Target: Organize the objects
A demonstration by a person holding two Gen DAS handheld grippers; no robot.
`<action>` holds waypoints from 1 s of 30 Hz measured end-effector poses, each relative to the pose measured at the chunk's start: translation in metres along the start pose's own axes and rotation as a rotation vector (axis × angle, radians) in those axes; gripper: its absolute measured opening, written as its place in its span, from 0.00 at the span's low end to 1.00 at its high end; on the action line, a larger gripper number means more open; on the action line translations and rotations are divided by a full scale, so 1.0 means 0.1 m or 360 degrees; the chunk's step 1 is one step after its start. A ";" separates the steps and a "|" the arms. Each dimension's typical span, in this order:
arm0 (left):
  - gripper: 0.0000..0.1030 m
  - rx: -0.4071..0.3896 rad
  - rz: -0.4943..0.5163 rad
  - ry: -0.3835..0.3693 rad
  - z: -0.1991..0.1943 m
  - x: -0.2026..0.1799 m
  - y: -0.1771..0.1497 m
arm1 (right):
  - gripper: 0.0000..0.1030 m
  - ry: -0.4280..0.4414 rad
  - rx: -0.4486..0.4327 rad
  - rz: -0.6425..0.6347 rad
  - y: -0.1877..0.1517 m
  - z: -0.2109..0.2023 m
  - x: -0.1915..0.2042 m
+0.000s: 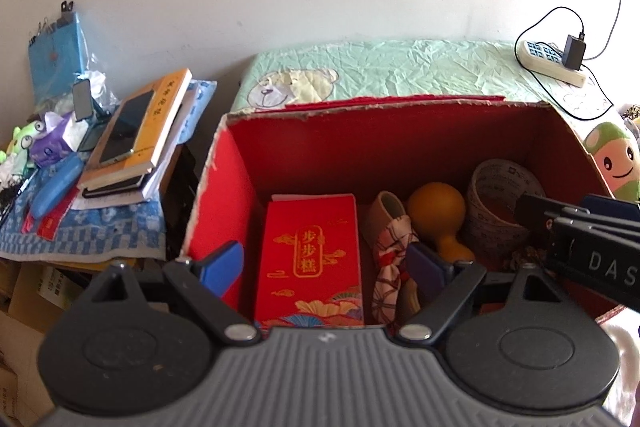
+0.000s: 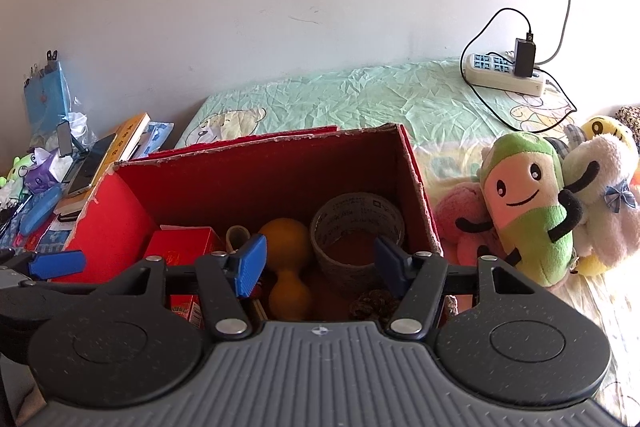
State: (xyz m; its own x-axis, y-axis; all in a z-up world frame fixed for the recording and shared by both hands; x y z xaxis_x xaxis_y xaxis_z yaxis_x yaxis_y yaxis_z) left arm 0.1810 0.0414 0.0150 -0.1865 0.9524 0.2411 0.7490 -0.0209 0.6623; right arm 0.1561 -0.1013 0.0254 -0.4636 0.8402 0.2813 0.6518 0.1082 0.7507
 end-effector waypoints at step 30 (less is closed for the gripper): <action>0.85 0.0085 -0.0060 -0.0089 0.17 0.05 -0.04 | 0.61 -0.0029 0.0053 -0.0041 -0.03 0.10 0.00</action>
Point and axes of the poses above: each gripper's, at about its wrist camera, not at the fingertips, and z roughly the way its jaws point, x to its left, y to its top, the point moved 4 cm from there along z, roughly the way its jaws point, and after that the axes turned 10 degrees about y, right-handed, at the moved point
